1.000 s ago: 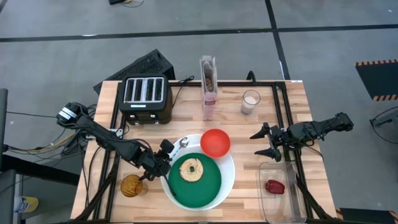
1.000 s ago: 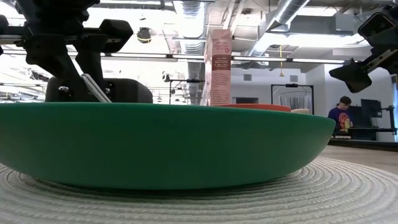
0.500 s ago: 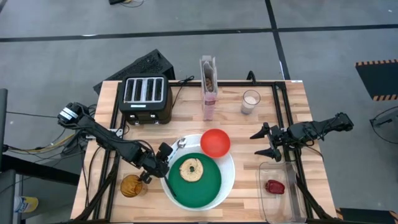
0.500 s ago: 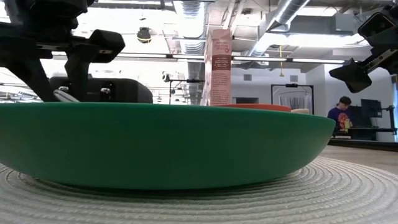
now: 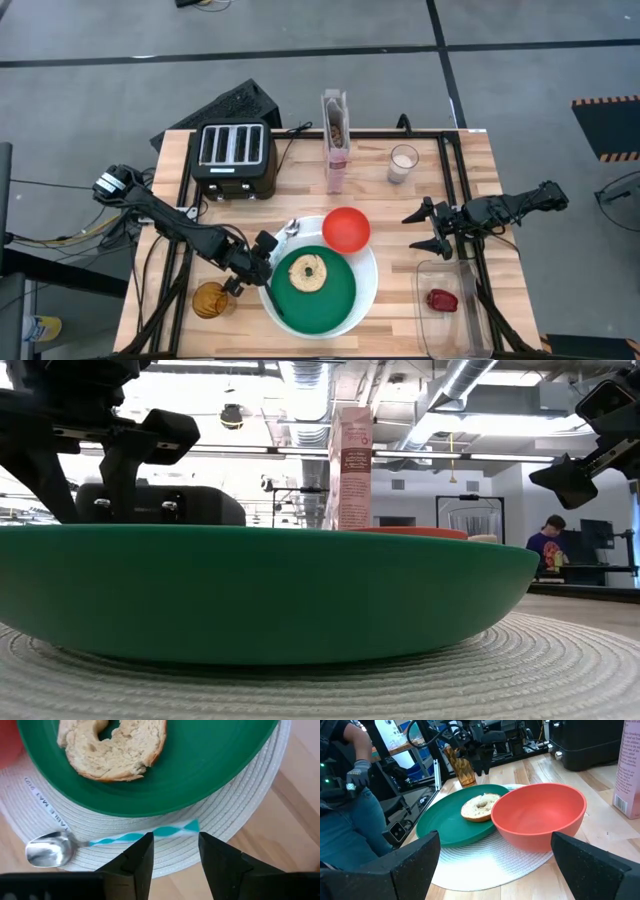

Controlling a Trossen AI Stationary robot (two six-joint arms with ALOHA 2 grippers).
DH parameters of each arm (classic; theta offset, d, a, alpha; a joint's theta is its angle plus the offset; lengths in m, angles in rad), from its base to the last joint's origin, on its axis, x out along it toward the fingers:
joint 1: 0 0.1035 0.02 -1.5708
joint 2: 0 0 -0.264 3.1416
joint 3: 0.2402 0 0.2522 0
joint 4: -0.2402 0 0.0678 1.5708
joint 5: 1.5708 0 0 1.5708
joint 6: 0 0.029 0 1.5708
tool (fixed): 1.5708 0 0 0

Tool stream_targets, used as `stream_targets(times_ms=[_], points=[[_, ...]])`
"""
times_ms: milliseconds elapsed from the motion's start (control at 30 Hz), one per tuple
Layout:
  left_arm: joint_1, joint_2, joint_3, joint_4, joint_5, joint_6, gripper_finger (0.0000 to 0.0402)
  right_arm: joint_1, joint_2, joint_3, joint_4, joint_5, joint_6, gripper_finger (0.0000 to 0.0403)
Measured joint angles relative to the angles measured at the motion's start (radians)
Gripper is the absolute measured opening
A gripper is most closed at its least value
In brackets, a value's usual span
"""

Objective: Arrange a breakfast setting
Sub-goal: Put the red apple from the transparent bin into the green plate

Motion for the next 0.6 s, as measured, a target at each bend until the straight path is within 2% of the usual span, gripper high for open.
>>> stream_targets(times_ms=[600], points=[[0.031, -0.026, 0.004, 0.049, -0.063, 0.013, 0.0144, 0.000, 0.000, 0.000, 0.000, 0.000, 0.000, 0.0399]])
